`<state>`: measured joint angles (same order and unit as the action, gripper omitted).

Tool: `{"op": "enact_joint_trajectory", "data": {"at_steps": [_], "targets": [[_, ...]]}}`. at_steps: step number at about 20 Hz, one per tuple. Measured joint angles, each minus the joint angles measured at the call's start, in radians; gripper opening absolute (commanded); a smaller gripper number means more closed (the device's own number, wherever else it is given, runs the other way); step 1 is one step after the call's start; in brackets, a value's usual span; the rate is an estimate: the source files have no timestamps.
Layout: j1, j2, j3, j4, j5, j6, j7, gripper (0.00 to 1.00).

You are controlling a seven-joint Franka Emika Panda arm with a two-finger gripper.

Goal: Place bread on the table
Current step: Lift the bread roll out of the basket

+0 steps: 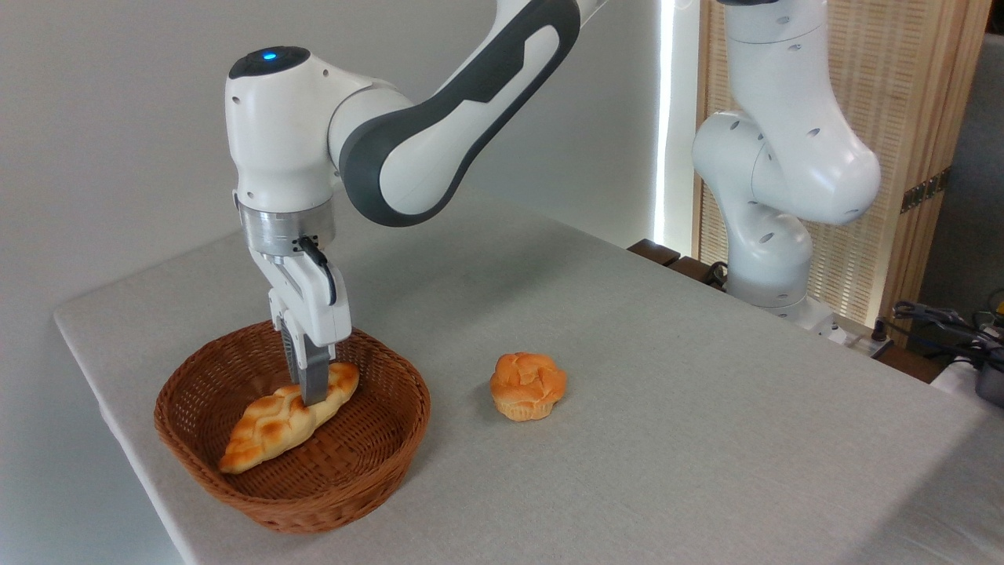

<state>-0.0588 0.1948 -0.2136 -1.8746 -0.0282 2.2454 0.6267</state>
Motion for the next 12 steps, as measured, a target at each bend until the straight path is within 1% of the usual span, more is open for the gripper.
{"op": "enact_joint_trajectory", "data": {"at_steps": [3, 4, 7, 8, 10, 12], "targets": [[0.003, -0.011, 0.002, 0.008, -0.002, 0.003, -0.001, 0.02], [0.004, -0.018, 0.003, 0.015, -0.014, 0.003, -0.003, 0.02], [0.006, -0.051, 0.021, 0.034, -0.096, 0.003, -0.005, 0.02], [0.007, -0.068, 0.03, 0.035, -0.111, -0.001, -0.005, 0.02], [0.011, -0.106, 0.039, 0.035, -0.125, -0.064, -0.005, 0.02], [0.011, -0.149, 0.041, 0.032, -0.127, -0.171, -0.005, 0.02]]}}
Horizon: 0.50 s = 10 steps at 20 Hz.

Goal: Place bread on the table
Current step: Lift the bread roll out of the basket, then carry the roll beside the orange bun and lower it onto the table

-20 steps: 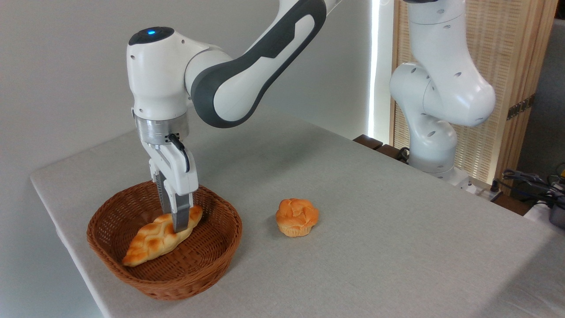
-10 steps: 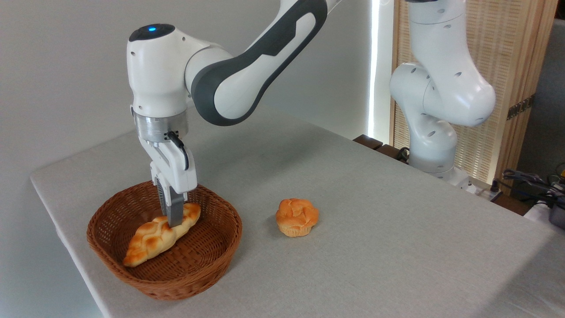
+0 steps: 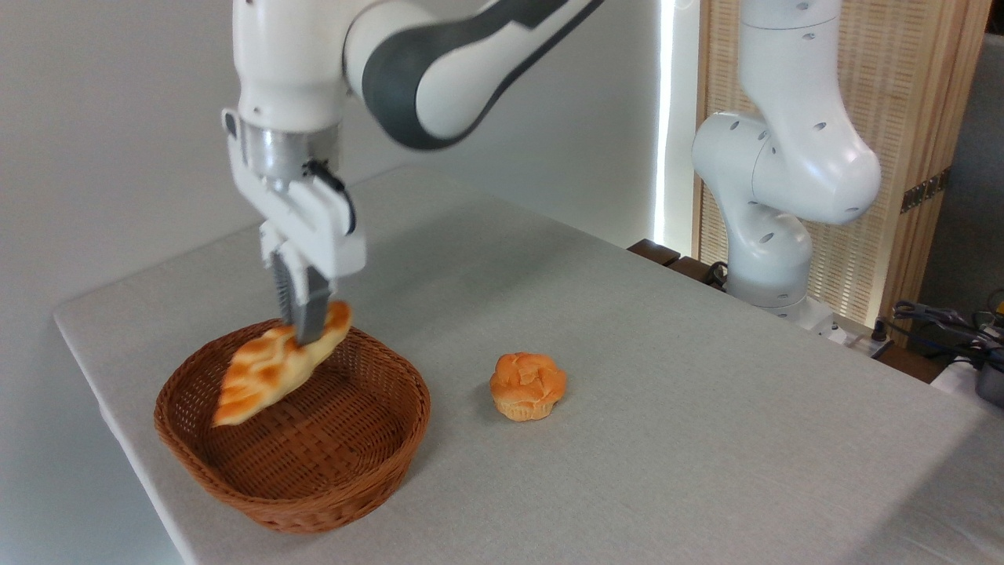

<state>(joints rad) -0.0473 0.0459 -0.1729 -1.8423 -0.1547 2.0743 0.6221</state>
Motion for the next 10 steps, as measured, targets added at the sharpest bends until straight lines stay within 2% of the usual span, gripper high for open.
{"op": "enact_joint_trajectory", "data": {"at_steps": [2, 4, 6, 10], "targets": [[-0.001, -0.053, 0.0, -0.023, 0.0, -0.098, 0.0, 0.02], [-0.003, -0.123, 0.0, -0.082, 0.0, -0.145, 0.001, 0.02], [-0.015, -0.208, -0.001, -0.167, 0.0, -0.153, 0.003, 0.03], [-0.073, -0.376, -0.001, -0.356, 0.0, -0.154, 0.043, 0.03]]}}
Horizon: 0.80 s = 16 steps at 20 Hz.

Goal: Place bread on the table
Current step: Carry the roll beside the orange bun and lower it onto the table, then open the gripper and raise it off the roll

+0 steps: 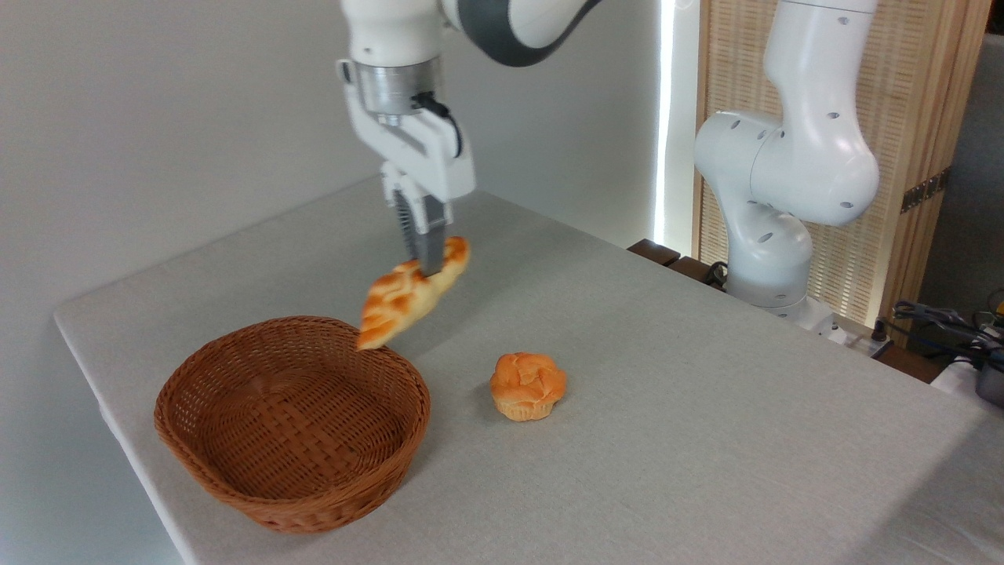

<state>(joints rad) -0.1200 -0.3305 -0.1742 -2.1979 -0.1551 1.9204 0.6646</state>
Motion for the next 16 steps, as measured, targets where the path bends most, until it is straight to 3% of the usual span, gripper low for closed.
{"op": "enact_joint_trajectory", "data": {"at_steps": [2, 4, 5, 6, 7, 8, 16], "targets": [[-0.039, -0.061, 0.0, -0.091, 0.0, 0.0, 0.03, 0.06], [-0.076, -0.086, 0.0, -0.15, 0.0, 0.01, 0.049, 0.36], [-0.09, -0.088, 0.0, -0.171, 0.0, 0.025, 0.059, 0.45], [-0.1, -0.087, 0.0, -0.186, 0.0, 0.041, 0.068, 0.72], [-0.107, -0.082, 0.0, -0.199, 0.0, 0.056, 0.077, 0.91], [-0.112, -0.074, 0.0, -0.208, 0.0, 0.068, 0.08, 0.98], [-0.118, -0.012, 0.001, -0.203, 0.004, 0.101, 0.083, 1.0]]}}
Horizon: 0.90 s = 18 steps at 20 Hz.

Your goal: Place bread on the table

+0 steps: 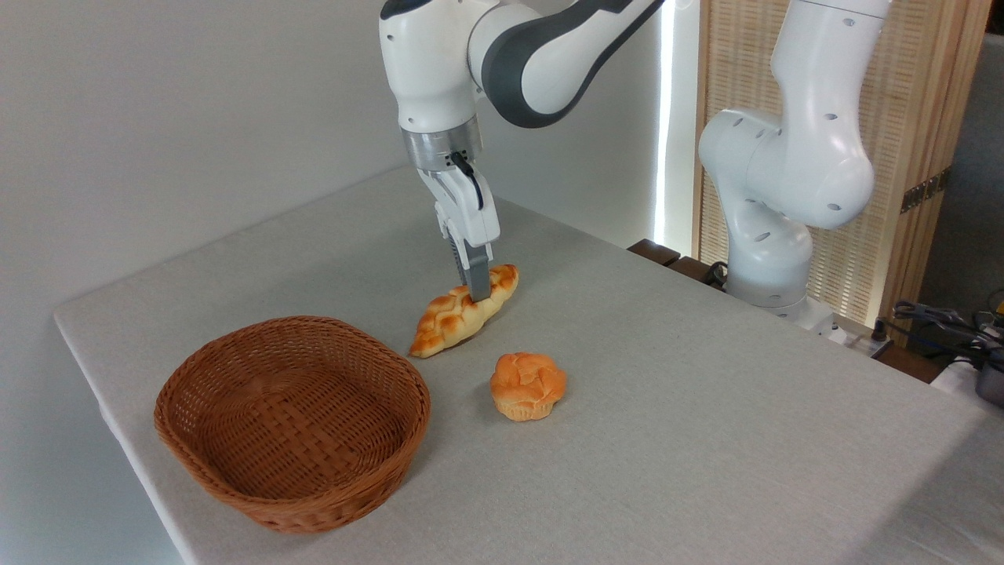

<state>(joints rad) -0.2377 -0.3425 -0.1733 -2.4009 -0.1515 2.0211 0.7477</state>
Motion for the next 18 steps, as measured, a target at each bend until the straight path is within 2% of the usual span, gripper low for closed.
{"op": "enact_joint_trajectory", "data": {"at_steps": [4, 8, 10, 13, 15, 18], "targets": [[0.0, 0.0, 0.0, 0.039, 0.028, 0.001, 0.001, 1.0], [0.0, 0.005, 0.0, 0.066, 0.033, 0.001, 0.001, 1.0], [0.0, 0.018, 0.0, 0.117, 0.033, -0.003, 0.001, 1.0], [0.004, 0.065, 0.02, 0.259, 0.034, -0.098, -0.01, 1.0], [0.011, 0.116, 0.068, 0.396, 0.034, -0.197, -0.026, 1.0], [0.052, 0.209, 0.119, 0.605, 0.035, -0.315, -0.03, 1.0]]}}
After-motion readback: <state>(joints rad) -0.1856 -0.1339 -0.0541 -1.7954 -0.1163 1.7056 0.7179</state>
